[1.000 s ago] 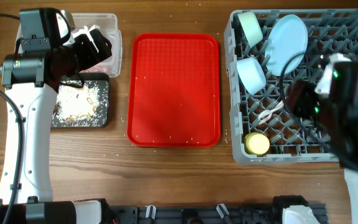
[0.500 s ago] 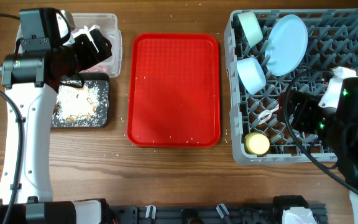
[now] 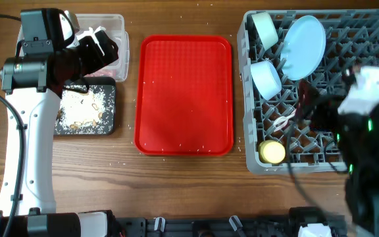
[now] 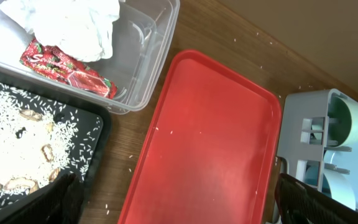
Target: Sort waste into correct bins and load items into the dishwasher rack
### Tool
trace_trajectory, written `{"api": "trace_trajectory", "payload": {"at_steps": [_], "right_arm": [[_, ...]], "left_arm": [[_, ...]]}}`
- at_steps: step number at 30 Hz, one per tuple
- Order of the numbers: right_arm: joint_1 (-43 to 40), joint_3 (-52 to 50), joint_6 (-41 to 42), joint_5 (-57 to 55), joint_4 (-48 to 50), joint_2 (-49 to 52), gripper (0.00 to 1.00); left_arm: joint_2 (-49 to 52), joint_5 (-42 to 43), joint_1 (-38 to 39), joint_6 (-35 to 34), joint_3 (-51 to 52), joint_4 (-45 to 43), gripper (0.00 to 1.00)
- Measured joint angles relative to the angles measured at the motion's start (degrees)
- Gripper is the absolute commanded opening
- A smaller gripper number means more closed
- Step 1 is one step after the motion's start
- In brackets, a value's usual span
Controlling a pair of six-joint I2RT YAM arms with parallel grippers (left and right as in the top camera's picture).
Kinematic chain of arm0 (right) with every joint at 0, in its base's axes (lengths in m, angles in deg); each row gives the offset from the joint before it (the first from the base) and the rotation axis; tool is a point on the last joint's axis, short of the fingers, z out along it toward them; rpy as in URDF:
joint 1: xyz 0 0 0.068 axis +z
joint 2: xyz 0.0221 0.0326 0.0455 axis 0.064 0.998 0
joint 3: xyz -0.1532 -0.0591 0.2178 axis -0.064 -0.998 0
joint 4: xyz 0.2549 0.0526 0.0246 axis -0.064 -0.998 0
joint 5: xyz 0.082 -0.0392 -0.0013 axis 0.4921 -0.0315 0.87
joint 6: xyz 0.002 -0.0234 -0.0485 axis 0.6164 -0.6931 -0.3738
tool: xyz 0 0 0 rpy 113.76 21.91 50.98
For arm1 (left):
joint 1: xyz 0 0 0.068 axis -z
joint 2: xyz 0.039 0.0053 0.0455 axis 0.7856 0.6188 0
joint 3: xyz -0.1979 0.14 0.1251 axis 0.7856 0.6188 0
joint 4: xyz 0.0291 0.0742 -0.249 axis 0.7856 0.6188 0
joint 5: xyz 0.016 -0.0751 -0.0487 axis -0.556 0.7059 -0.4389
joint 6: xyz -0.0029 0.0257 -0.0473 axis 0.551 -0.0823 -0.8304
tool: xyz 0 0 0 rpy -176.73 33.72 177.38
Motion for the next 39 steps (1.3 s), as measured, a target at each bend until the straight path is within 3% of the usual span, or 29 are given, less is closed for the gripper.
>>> {"api": "trace_trajectory", "payload": {"at_steps": [7, 13, 19, 39], "right_arm": [[-3.08, -25.29, -2.71, -0.2, 19.61, -18.95, 1.0], [-3.26, -46.88, -3.13, 2.38, 30.91, -32.09, 1.0], [-3.76, -58.64, -3.17, 6.8, 38.05, -40.06, 1.0], [-3.76, -60.19, -3.1, 8.02, 39.69, -40.39, 1.0]], "left_arm": [[0.0, 0.0, 0.0, 0.0, 0.0, 0.02, 1.0], [0.0, 0.0, 0.0, 0.0, 0.0, 0.04, 1.0], [-0.02, 0.0, 0.0, 0.0, 0.0, 0.02, 1.0], [0.0, 0.0, 0.0, 0.0, 0.0, 0.02, 1.0]]}}
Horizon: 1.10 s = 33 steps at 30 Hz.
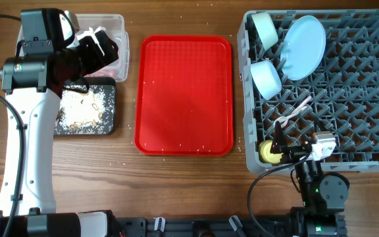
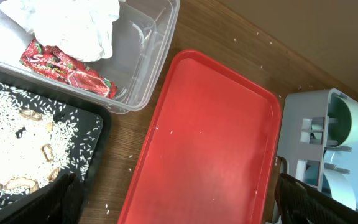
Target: Sort waste into correct bins and load items into the dishwasher rack
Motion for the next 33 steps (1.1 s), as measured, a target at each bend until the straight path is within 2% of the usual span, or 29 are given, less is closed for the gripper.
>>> {"api": "trace_trajectory", "payload": {"at_steps": [12, 17, 20, 24, 27, 33], "right_arm": [[0.0, 0.0, 0.0, 0.0, 0.0, 0.0, 1.0], [0.0, 0.0, 0.0, 0.02, 0.04, -0.13, 1.0], [0.0, 0.0, 0.0, 0.02, 0.15, -0.22, 1.0], [0.0, -0.02, 0.0, 0.02, 0.24, -0.28, 1.0], [0.0, -0.02, 0.0, 0.07, 0.15, -0.33, 1.0], [0.0, -0.02, 0.0, 0.22, 0.17, -0.33, 1.0]], "left_arm": [[-1.42, 0.0, 0.07, 0.0, 1.9, 0.0, 1.0], [-11.32, -2.08, 2.49, 0.0, 8.52, -1.18, 1.0], [-21.14, -3.28, 4.22, 0.02, 16.81, -9.79, 1.0], [-36.02, -3.43, 4.44, -0.02, 36.2, -33.48, 1.0], [-45.09, -3.28, 4.79, -0.02, 50.14, -44.52, 1.0], [-62.16, -3.19, 4.96, -0.02, 72.83, -57.27, 1.0]]}}
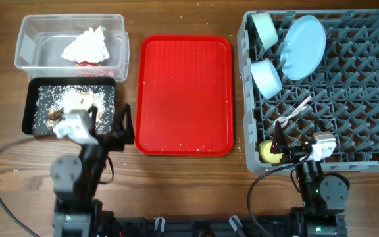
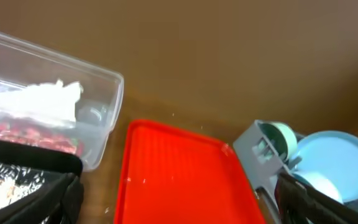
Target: Sort waste into correct bins and load items into the dishwasher rack
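The red tray (image 1: pixel 184 92) lies bare at mid-table, apart from a few rice grains. At the back left, a clear bin (image 1: pixel 28 39) holds white crumpled tissue (image 1: pixel 84 46) and a red wrapper (image 2: pixel 36 134). In front of it is a black tray (image 1: pixel 35 92) with rice and scraps. The grey dishwasher rack (image 1: pixel 374 141) holds a green cup (image 1: pixel 264 26), a bowl (image 1: pixel 266 78), a blue plate (image 1: pixel 304 46), a white utensil (image 1: pixel 293 112) and a yellow item (image 1: pixel 270 153). My left gripper (image 1: pixel 125 126) (image 2: pixel 176 198) is open and empty, low by the tray's front left corner. My right gripper (image 1: pixel 280 146) is at the rack's front edge.
Both arms sit folded at the table's front edge. Loose rice grains are scattered on the wood around the black tray and the red tray. The rack's wall stands close to the red tray's right side.
My left arm was above the clear bin at the back left and is now drawn back to the front edge beside the black tray, gripper still open. The right arm has not moved.
At first my left arm hung over the clear bin and my right arm was over the front of the rack near the white utensil. Then the right arm was back at the front edge, the utensil lying in the rack. Now the left arm is back too.
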### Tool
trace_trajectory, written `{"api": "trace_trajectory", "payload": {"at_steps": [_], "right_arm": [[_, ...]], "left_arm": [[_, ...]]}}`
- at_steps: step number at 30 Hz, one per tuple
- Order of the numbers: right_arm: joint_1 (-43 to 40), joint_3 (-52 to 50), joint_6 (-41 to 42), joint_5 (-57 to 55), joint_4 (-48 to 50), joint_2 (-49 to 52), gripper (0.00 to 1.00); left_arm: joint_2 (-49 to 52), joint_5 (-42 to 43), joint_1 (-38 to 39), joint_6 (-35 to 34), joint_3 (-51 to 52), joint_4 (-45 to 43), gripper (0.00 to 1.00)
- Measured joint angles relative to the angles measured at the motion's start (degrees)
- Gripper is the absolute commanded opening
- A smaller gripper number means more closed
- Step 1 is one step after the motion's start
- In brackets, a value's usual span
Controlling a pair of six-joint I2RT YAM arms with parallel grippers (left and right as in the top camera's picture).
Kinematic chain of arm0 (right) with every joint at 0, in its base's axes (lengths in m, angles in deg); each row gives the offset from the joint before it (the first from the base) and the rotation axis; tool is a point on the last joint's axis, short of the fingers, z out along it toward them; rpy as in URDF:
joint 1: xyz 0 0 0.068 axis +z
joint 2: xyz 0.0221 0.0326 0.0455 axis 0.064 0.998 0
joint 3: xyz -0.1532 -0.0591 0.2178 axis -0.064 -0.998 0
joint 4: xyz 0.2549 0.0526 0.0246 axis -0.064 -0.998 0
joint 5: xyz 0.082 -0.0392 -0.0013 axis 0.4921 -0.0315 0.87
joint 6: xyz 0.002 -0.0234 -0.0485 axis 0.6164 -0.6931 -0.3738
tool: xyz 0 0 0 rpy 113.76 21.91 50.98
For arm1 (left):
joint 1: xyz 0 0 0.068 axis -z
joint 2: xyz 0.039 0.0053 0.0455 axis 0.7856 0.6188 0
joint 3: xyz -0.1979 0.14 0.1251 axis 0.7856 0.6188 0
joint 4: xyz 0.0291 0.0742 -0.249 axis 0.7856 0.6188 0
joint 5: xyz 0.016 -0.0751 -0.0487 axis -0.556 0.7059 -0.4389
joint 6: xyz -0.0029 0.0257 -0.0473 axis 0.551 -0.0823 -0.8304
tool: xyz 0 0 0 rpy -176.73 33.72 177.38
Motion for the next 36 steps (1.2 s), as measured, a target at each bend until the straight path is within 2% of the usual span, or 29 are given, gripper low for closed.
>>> {"api": "trace_trajectory", "payload": {"at_steps": [6, 12, 17, 36], "right_arm": [[0.0, 0.0, 0.0, 0.0, 0.02, 0.0, 1.0], [0.0, 0.0, 0.0, 0.0, 0.0, 0.0, 1.0], [0.0, 0.0, 0.0, 0.0, 0.0, 0.0, 1.0], [0.0, 0.0, 0.0, 0.0, 0.0, 0.0, 1.0]], "left_arm": [[-12.72, -0.72, 0.0, 0.02, 11.63, -2.43, 1.0], [-18.47, -2.25, 0.0, 0.02, 15.08, -2.14, 1.0], [-22.77, -2.78, -0.04, 0.02, 15.78, 4.0, 0.99], [-23.71, -2.84, -0.68, 0.02, 15.87, 5.88, 1.0]]}}
